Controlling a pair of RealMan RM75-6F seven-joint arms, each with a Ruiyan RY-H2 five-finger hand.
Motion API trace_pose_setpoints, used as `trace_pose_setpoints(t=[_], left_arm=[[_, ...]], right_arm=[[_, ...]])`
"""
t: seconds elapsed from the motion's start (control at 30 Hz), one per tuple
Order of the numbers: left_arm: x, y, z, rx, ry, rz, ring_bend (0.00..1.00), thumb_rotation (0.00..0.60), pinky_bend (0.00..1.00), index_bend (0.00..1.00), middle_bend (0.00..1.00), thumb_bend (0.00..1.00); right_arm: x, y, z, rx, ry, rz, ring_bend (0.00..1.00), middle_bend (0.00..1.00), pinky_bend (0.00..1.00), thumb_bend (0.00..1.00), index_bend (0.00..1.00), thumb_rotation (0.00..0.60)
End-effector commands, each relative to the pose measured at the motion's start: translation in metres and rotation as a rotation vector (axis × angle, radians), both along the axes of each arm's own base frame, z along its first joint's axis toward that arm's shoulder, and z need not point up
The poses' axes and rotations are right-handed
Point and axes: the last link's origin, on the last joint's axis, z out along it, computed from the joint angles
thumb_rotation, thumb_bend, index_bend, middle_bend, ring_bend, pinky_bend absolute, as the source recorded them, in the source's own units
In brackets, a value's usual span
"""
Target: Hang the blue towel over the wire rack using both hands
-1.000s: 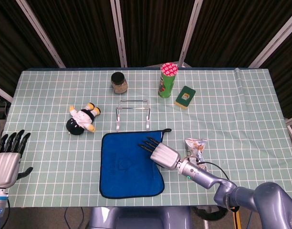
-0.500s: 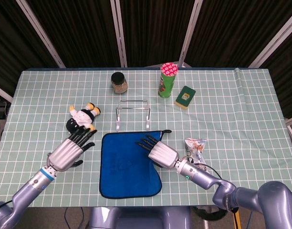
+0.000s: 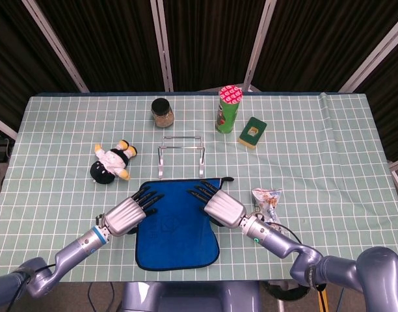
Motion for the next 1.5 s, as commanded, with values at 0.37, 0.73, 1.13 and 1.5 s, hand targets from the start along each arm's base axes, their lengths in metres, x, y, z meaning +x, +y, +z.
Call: trace_pose_setpoints(t=[0.37, 0.73, 1.13, 1.5], left_arm=[[-0.006, 0.006, -0.002, 0.025, 0.037, -0.010, 0.00, 0.600, 0.00, 0.34, 0.00, 0.10], [-0.002, 0.007, -0.013, 0.014, 0.047, -0.004, 0.00, 0.600, 0.00, 0.34, 0.00, 0.11], [0.007, 0.009, -0.014, 0.023, 0.048, -0.033, 0.00, 0.600, 0.00, 0.35, 0.00, 0.16], [0.014, 0.010, -0.018, 0.014, 0.042, -0.033, 0.00, 0.600, 0.00, 0.36, 0.00, 0.20]], right_arm=[[-0.001, -0.002, 0.000, -0.007, -0.005, 0.001, 0.00, 0.00, 0.00, 0.40, 0.67, 0.600], [-0.005, -0.002, 0.004, -0.016, -0.005, -0.003, 0.00, 0.00, 0.00, 0.40, 0.67, 0.600], [-0.006, -0.002, 0.005, -0.019, 0.004, 0.000, 0.00, 0.00, 0.00, 0.40, 0.67, 0.600], [-0.005, -0.002, 0.007, -0.022, 0.003, 0.004, 0.00, 0.00, 0.00, 0.40, 0.67, 0.600]])
